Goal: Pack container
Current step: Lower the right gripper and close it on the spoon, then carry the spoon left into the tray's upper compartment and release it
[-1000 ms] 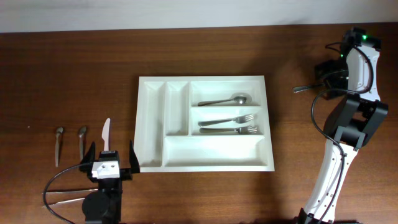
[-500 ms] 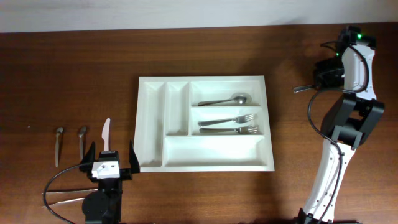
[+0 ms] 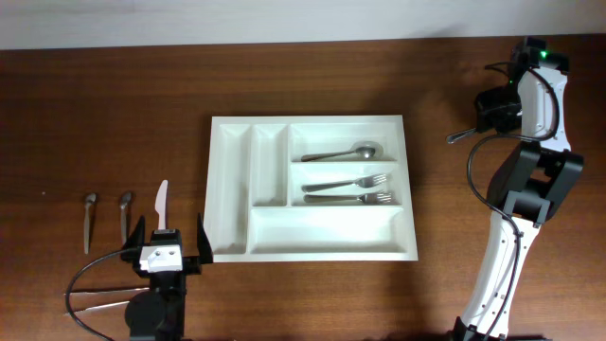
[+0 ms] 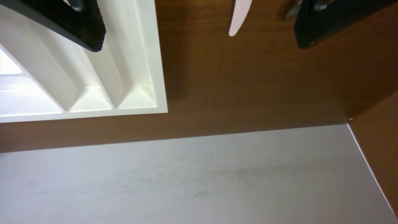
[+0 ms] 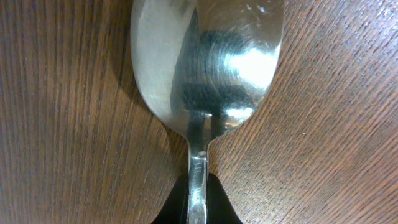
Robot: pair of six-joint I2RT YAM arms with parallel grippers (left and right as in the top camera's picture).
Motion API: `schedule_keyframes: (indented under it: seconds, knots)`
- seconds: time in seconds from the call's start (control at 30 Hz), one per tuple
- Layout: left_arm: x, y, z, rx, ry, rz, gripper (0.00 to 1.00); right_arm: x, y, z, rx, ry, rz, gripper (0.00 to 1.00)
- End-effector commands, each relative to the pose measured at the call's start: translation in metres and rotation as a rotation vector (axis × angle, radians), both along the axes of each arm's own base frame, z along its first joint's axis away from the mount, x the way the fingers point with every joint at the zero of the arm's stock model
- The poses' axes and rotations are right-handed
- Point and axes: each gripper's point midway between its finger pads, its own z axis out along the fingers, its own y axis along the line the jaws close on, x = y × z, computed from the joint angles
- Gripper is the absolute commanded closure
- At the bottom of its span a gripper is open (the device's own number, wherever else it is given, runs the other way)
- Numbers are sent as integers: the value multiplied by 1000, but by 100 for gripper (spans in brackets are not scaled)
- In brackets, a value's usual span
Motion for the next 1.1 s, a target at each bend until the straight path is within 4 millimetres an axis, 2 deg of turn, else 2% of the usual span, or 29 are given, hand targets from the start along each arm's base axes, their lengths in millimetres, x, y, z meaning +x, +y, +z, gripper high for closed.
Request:
schedule_keyframes:
  seconds: [0.0, 0.07, 0.23, 0.33, 0.43, 0.53, 0.63, 0.83, 0.93, 1.07]
  knots:
    - [0, 1, 0, 15, -1, 1, 1, 4, 8, -6, 28, -3, 3, 96]
    - [0, 1, 0, 15, -1, 1, 1, 11, 9, 8, 30, -43, 5, 96]
    - [0, 1, 0, 15, -1, 1, 1, 32, 7, 67, 7, -186, 12, 96]
    - [0, 1, 0, 15, -1, 1, 1, 38, 16, 104, 26, -263, 26, 96]
    - [0, 1, 0, 15, -1, 1, 1, 36, 33, 133, 65, -290, -13, 96]
    - [0, 1, 0, 15, -1, 1, 1, 36, 64, 157, 126, -321, -6, 96]
    - [0, 1, 0, 15, -1, 1, 1, 34, 102, 167, 164, -312, 17, 96]
    - [0, 1, 0, 15, -1, 1, 1, 13, 192, 162, 223, -184, 18, 96]
    - [0, 1, 0, 15, -1, 1, 1, 8, 229, 161, 224, -160, 32, 96]
    - [0, 1, 0, 15, -1, 1, 1, 1, 269, 160, 217, -141, 33, 96]
